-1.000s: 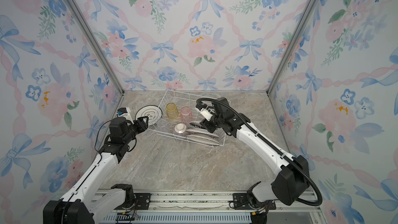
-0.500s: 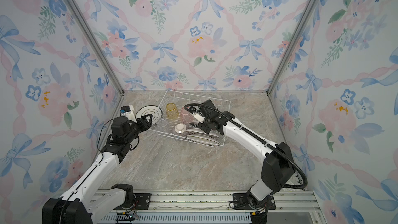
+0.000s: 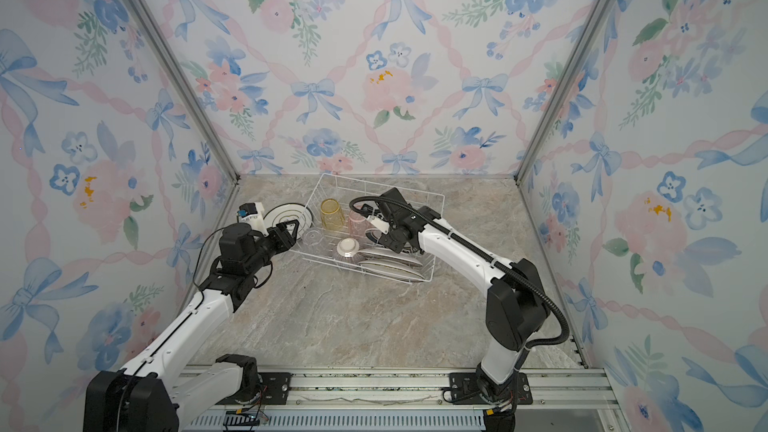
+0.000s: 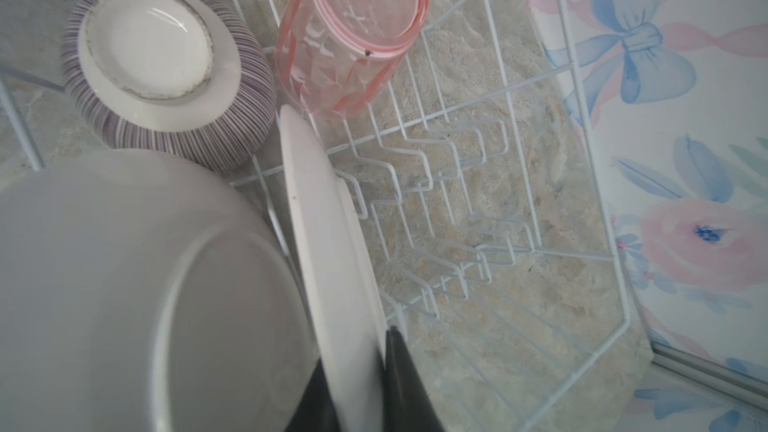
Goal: Unload the mixed dishes from the dish rack
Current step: 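Return the left gripper over the rack while the right gripper lowers onto the red-rimmed plate, then grasp the red-and-green-rimmed plate with the right gripper and lift it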
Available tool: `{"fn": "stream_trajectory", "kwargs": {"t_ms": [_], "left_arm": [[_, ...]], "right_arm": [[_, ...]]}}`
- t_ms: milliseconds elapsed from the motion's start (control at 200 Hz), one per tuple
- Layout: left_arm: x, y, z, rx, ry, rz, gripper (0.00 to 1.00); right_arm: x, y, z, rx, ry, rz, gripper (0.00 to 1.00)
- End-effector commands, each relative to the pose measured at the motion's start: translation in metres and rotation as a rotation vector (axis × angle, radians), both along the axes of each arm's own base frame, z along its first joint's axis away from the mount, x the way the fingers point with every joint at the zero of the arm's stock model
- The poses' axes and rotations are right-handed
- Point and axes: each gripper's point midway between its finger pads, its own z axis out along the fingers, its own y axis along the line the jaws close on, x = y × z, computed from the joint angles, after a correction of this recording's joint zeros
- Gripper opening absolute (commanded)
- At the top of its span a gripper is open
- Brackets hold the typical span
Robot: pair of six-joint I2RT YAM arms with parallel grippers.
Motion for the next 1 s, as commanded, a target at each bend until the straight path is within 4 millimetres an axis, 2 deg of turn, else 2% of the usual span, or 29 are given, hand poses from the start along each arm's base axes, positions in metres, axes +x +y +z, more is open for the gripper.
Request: {"fn": "stream_trajectory", "kwargs": {"t_ms": [0, 225, 450, 475, 595, 605, 630, 770, 995], "left_arm": [[0.007, -0.013, 0.02, -0.027, -0.051, -0.041, 0.59], [0.015, -0.029, 0.015, -0.033, -0.04, -0.08, 0.58], [0.023, -0.049, 0.008, -0.03, -0.022, -0.125, 0.58], [0.024, -0.052, 0.008, -0.029, -0.022, -0.131, 0.58], [0.025, -0.062, -0.002, -0.027, 0.0, -0.157, 0.59], [0.029, -0.063, 0.008, -0.03, -0.02, -0.158, 0.59], [0.03, -0.066, 0.011, -0.032, -0.027, -0.166, 0.59], [0.034, -0.074, 0.01, -0.024, -0.026, -0.19, 0.61], [0.037, -0.085, 0.017, 0.013, -0.082, -0.265, 0.61]], "right_arm": [[-0.01, 0.004, -0.012, 0.007, 0.081, -0.002, 0.01], [-0.005, -0.003, -0.008, -0.01, 0.035, -0.018, 0.0], [0.006, -0.012, 0.014, 0.016, -0.101, -0.049, 0.0], [0.005, -0.014, 0.027, 0.037, -0.133, -0.054, 0.0], [0.006, -0.021, 0.045, 0.065, -0.203, -0.073, 0.0], [0.007, -0.021, 0.047, 0.07, -0.21, -0.075, 0.0], [0.006, -0.023, 0.051, 0.08, -0.223, -0.079, 0.0], [0.002, -0.029, 0.079, 0.159, -0.274, -0.092, 0.0], [-0.002, -0.04, 0.115, 0.339, -0.243, -0.142, 0.0]]}}
